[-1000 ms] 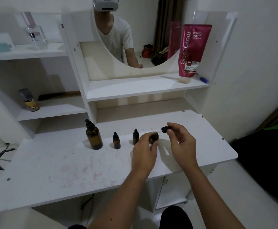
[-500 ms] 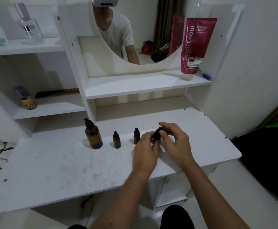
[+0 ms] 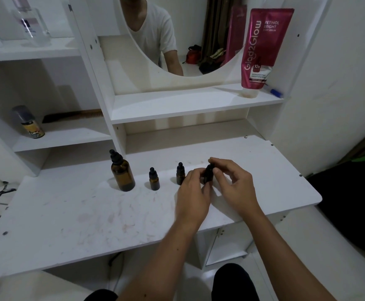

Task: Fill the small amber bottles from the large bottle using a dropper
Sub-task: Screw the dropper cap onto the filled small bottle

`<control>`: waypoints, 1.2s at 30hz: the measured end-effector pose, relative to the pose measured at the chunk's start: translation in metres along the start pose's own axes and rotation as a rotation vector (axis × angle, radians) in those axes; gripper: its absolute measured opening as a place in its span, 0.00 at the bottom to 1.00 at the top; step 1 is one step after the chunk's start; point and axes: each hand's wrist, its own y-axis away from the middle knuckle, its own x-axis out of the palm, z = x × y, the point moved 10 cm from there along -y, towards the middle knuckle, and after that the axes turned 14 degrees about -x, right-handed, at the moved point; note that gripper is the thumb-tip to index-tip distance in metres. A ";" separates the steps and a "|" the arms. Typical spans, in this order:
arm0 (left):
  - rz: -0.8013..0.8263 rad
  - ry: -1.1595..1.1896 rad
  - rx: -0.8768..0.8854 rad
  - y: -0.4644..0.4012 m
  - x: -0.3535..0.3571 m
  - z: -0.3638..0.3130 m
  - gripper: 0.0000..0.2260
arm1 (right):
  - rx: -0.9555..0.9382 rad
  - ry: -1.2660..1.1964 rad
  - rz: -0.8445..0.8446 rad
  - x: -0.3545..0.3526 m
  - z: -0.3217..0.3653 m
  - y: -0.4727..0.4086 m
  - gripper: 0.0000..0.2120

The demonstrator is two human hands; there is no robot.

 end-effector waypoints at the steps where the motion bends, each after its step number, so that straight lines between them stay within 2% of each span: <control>1: -0.001 -0.003 -0.002 0.000 0.000 0.000 0.11 | 0.017 -0.018 0.000 0.000 -0.002 0.001 0.13; 5: -0.009 -0.011 -0.010 -0.001 -0.001 0.001 0.11 | 0.065 -0.028 -0.024 -0.001 -0.005 0.000 0.10; 11: -0.007 -0.001 -0.015 0.000 -0.001 0.001 0.10 | -0.010 0.011 -0.020 -0.002 0.002 -0.001 0.14; 15: -0.008 0.000 -0.024 -0.001 0.000 0.002 0.10 | 0.045 -0.022 -0.031 -0.003 -0.003 0.001 0.11; 22: -0.016 0.000 -0.022 -0.001 0.001 0.002 0.10 | -0.007 0.019 -0.011 -0.002 0.002 0.000 0.15; 27: -0.017 -0.001 -0.013 -0.001 0.001 0.002 0.11 | 0.003 0.044 -0.032 -0.004 0.001 -0.001 0.15; 32: -0.020 0.007 -0.006 -0.002 0.002 0.003 0.10 | -0.078 0.082 -0.002 -0.002 0.010 -0.002 0.15; 36: -0.018 0.013 -0.004 -0.001 0.001 0.002 0.10 | -0.048 0.096 0.001 -0.001 0.008 -0.002 0.16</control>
